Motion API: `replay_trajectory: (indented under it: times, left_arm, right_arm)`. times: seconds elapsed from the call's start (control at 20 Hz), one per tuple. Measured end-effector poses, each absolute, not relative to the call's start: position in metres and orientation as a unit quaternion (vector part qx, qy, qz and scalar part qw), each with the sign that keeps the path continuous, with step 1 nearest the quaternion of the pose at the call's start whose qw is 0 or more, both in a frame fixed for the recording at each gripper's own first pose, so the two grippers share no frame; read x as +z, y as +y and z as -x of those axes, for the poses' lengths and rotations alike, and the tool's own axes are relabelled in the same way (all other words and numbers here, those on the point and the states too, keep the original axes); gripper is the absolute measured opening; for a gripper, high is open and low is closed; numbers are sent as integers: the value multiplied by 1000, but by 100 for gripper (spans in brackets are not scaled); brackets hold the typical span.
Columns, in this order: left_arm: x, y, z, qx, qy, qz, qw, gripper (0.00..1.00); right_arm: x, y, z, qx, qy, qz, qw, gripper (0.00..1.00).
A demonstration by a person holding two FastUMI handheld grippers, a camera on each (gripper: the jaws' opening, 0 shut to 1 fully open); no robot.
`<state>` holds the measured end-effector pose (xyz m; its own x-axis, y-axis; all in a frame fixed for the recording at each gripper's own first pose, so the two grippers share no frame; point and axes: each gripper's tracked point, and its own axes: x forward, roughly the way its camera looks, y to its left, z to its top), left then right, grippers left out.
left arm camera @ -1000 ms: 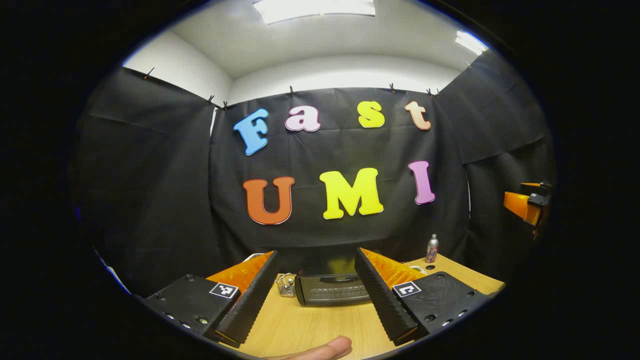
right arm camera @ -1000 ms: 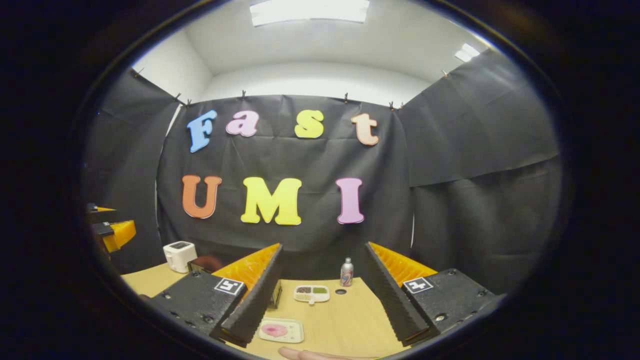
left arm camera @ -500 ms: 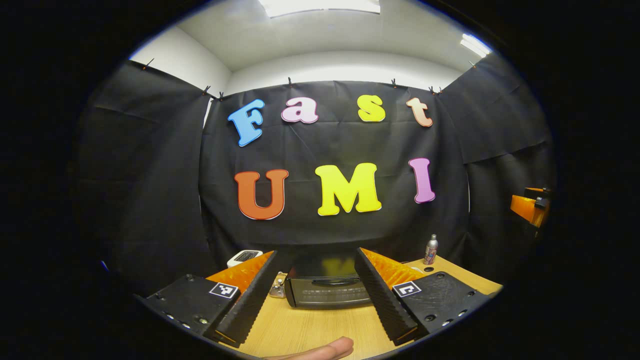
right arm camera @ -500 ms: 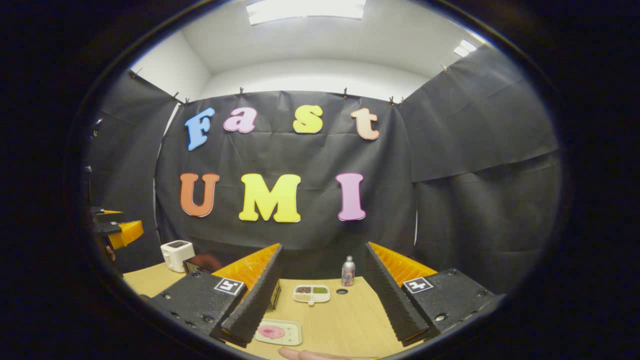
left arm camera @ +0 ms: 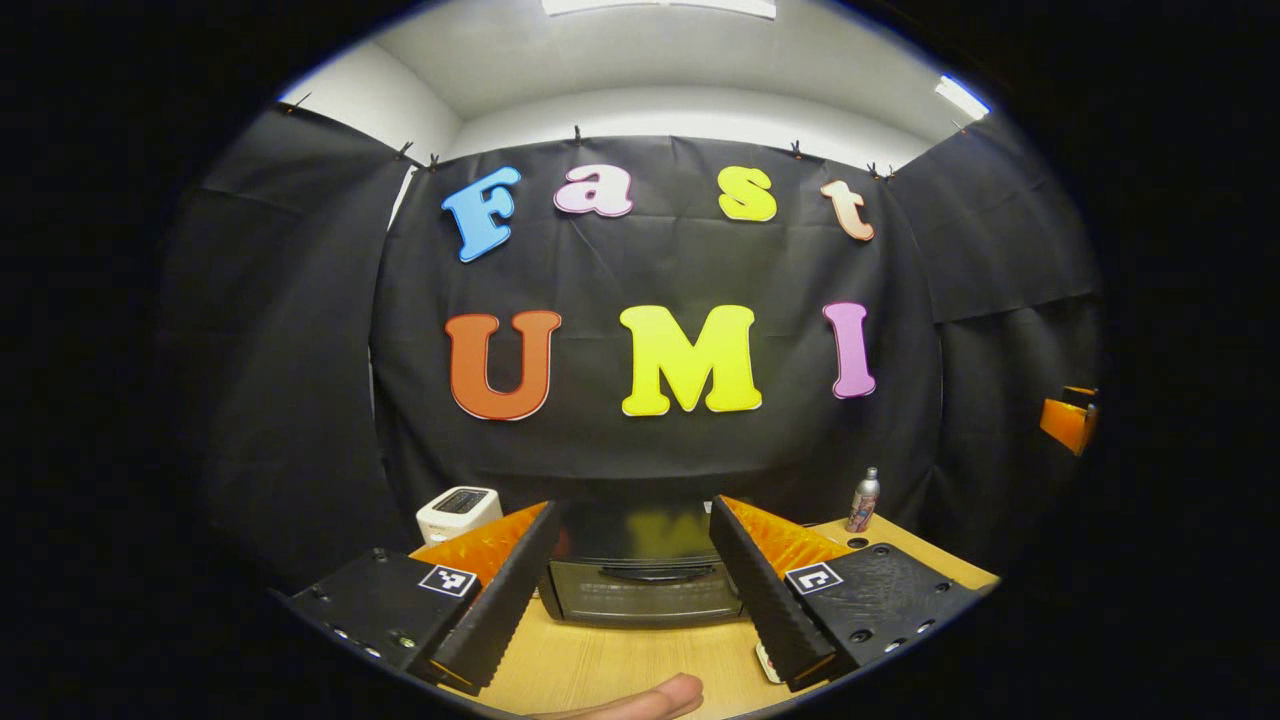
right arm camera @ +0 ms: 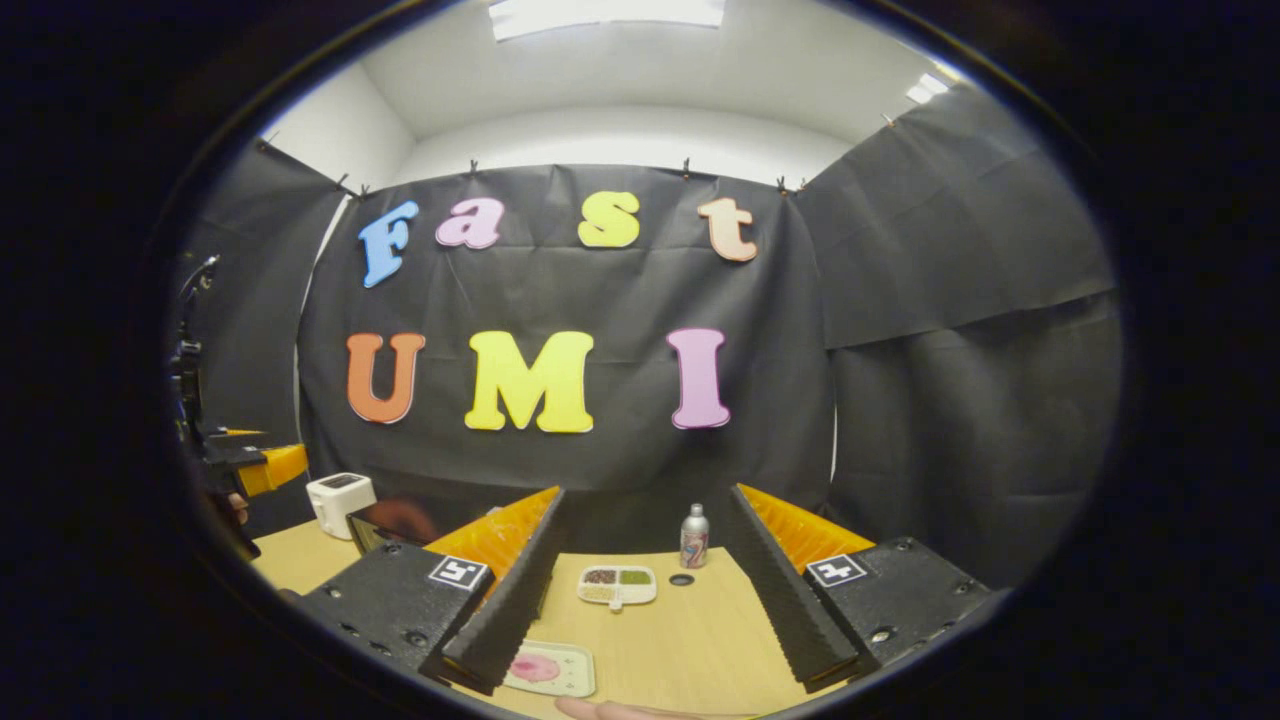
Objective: Open the electric oven with the left hand, put the food in, and close the electric oven.
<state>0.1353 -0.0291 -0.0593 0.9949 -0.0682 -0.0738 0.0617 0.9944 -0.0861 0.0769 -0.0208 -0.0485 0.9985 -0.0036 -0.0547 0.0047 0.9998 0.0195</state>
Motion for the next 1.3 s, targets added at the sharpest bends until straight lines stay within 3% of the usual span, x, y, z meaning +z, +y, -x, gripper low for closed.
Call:
replay_trajectory:
  times: [0.15,0.65,0.85,1.0,1.25,1.3]
  left_arm:
    - [-89,-34,-169,-34,69,45,996,96]
    - [-186,-60,-258,-64,165,56,983,96]
    - [-211,-72,-269,-78,193,71,975,95]
    - [-227,-79,-270,-87,217,68,970,95]
    - [-230,-80,-274,-66,208,31,975,94]
    - [-231,-80,-274,-66,212,34,975,94]
  right_arm:
    - [-63,-25,-88,-6,44,-11,999,100]
    - [-86,-49,-91,-17,66,-13,998,96]
    - [-88,-61,-81,-25,67,-13,997,100]
    - [-89,-69,-72,-30,67,-15,997,96]
    - [-91,-75,-53,-32,73,-21,997,100]
    - [-90,-76,-47,-32,74,-23,997,96]
